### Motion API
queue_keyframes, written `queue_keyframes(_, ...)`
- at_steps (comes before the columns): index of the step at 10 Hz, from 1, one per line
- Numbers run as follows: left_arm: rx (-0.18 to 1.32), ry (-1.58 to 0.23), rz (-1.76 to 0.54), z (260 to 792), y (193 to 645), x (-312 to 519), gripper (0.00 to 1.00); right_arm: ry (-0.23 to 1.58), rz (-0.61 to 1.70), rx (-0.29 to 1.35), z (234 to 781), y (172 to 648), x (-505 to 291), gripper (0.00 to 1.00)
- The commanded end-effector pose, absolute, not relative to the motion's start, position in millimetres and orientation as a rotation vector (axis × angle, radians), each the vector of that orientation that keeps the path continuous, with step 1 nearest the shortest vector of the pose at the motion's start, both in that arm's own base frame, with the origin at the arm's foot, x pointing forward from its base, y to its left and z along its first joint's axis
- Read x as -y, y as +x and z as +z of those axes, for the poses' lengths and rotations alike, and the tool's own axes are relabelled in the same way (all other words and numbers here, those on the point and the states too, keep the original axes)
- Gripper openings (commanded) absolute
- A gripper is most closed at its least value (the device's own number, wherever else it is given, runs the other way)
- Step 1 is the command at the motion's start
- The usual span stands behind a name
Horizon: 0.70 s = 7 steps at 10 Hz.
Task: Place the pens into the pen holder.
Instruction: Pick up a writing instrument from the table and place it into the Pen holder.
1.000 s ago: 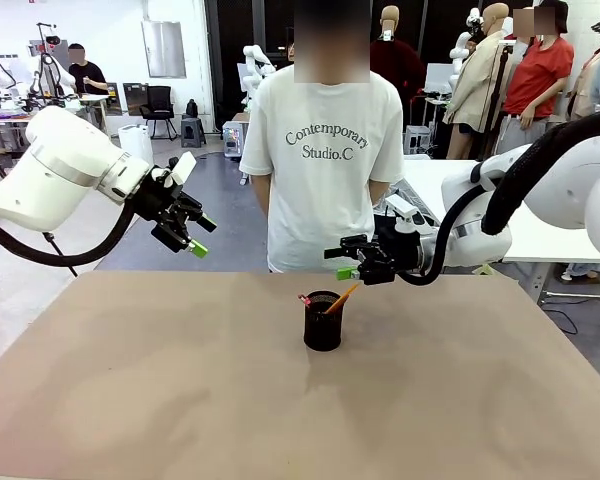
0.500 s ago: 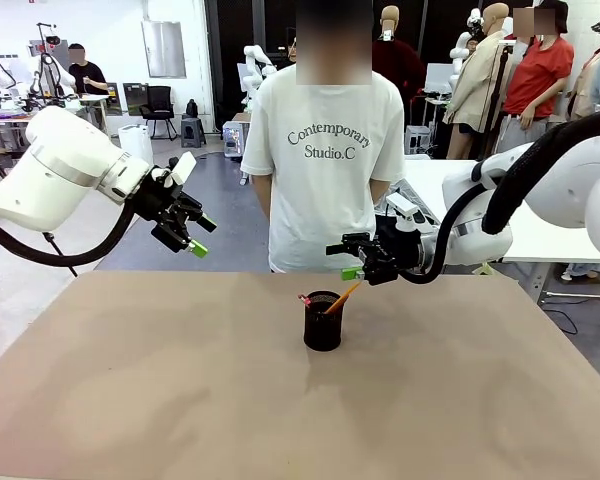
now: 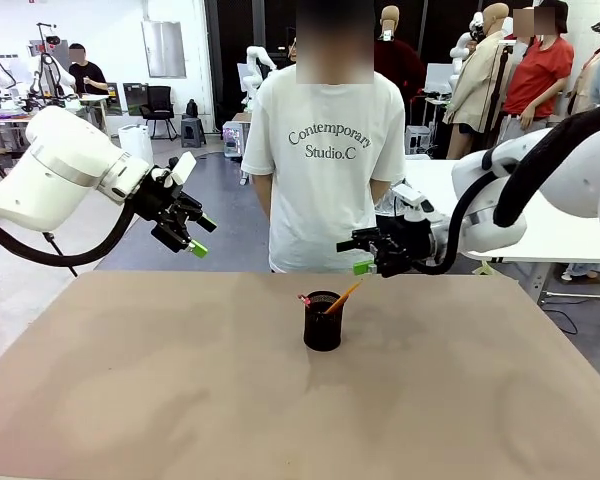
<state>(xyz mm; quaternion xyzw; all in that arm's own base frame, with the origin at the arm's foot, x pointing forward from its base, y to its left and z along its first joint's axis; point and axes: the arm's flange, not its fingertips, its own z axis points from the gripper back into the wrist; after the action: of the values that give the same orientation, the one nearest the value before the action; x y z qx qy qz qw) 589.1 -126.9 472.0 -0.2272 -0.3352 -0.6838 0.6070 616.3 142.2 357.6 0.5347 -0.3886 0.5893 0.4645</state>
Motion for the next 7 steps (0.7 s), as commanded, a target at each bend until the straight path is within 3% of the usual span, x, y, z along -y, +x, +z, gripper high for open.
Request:
queue_keyframes(1, 0.771, -0.515, -1.584, 472.5, 588.3, 126.7, 1.00, 1.243, 1.454, 0.848, 387.6, 607.6, -123.2, 1.00)
queue_keyframes(7, 0.771, -0.515, -1.584, 472.5, 588.3, 126.7, 1.00, 0.984, 1.511, 0.641, 457.7, 603.8, -59.8, 1.00)
